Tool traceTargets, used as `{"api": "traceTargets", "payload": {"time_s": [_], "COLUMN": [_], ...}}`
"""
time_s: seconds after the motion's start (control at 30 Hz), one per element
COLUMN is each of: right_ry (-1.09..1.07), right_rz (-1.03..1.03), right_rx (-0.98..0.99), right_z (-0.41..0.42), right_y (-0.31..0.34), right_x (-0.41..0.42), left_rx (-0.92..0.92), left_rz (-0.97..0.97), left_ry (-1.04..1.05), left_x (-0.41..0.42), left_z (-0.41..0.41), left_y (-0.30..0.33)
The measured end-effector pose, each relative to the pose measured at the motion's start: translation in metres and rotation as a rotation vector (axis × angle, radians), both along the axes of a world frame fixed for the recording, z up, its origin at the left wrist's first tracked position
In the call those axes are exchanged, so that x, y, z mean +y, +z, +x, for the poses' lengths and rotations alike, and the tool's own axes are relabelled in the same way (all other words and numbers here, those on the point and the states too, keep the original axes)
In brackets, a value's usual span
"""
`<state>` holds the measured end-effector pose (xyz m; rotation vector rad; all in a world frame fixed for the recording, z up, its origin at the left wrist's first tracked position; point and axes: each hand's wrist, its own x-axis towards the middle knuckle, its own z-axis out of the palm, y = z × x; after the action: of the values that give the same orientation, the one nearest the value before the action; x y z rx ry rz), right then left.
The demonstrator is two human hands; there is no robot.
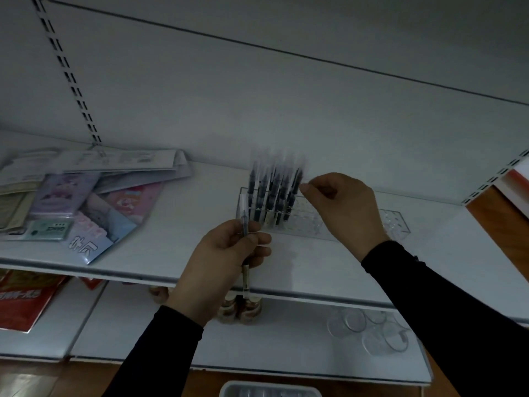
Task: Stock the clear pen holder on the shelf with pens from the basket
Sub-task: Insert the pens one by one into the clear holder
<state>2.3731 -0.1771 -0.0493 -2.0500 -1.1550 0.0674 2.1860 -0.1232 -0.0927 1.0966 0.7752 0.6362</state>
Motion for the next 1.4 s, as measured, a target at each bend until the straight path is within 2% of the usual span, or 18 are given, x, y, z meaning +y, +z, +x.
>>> {"api": "traceTargets", "payload": {"time_s": [0.1,0.3,0.4,0.5,0.63,0.8,0.97,1.4], "right_ry": [0.076,0.445,0.454,0.342,0.162,0.038,0.000,0.076], "right_rz": [-0.011,-0.230,-0.173,-0.062,0.095,0.292,0.385,0.257], "right_rx": [0.162,0.477,0.597,0.661,0.641,0.513,0.414,0.227], "right_z": [-0.014,-0.040,-0.039,-0.034,-0.017,0.003,0.010,0.005], "right_y": [-0.001,-0.003,-0.003,-0.001,0.010,0.028,0.031,0.007], "right_x": [-0.012,-0.018,-0.019,-0.018,-0.015,-0.011,-0.002,0.006], "left_rx": [-0.010,-0.019,-0.024,0.083,0.400,0.805,1.027,1.101], "left_rz": [0.003,0.089,0.092,0.202,0.667,1.050,1.108,1.136], "left_ry": [-0.030,-0.259,-0.309,-0.238,-0.028,0.009,-0.053,-0.045], "left_x": [-0.002,-0.010,-0.012,-0.011,0.000,0.020,0.029,0.027], "left_z": [0.002,0.003,0.003,0.003,-0.005,-0.021,-0.024,-0.022], "left_y": [0.000,0.006,0.009,0.008,-0.001,-0.028,-0.052,-0.055]}}
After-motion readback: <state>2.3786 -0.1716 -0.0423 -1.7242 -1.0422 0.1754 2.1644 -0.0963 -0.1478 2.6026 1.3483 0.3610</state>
